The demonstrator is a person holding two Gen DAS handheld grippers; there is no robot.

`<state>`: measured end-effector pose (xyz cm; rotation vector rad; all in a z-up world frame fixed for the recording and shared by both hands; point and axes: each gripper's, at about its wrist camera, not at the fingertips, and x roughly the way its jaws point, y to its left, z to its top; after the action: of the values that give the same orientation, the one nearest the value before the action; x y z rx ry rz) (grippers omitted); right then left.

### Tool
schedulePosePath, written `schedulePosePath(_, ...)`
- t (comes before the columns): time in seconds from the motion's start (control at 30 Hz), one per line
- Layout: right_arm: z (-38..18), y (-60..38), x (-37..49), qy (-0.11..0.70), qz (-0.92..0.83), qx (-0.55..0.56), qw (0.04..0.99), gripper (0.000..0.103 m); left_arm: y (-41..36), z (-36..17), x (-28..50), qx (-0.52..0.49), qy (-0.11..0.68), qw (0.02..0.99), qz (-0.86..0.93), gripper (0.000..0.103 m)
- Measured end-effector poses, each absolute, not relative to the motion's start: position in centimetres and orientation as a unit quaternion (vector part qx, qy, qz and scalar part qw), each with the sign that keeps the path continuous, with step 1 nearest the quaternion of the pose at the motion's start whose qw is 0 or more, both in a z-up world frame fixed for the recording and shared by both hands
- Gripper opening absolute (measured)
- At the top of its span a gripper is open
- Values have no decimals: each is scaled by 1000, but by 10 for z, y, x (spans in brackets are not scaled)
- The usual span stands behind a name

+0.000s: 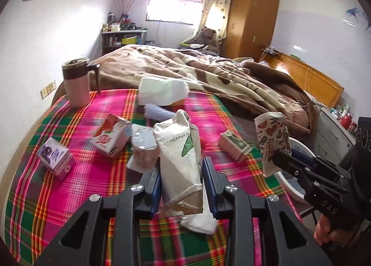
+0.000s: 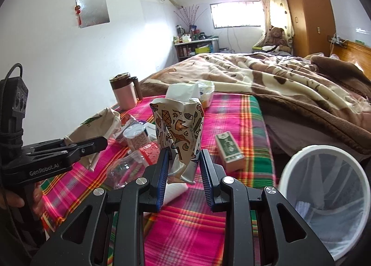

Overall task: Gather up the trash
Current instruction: 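Carry the paper bag with the left tool while the right tool carries the cup over the wastebasket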

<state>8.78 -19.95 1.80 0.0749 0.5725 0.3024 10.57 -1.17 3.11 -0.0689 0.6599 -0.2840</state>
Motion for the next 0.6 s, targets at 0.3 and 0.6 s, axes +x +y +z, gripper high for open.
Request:
schedulePosePath(0.3,25,-242,70,271,93,49,957,28,-70,40,100,-4,308,931,-195,34)
schedulePosePath(0.6,26,-286,59,268,28,60,961,28,-135,38,96,22,301,922,-242,35)
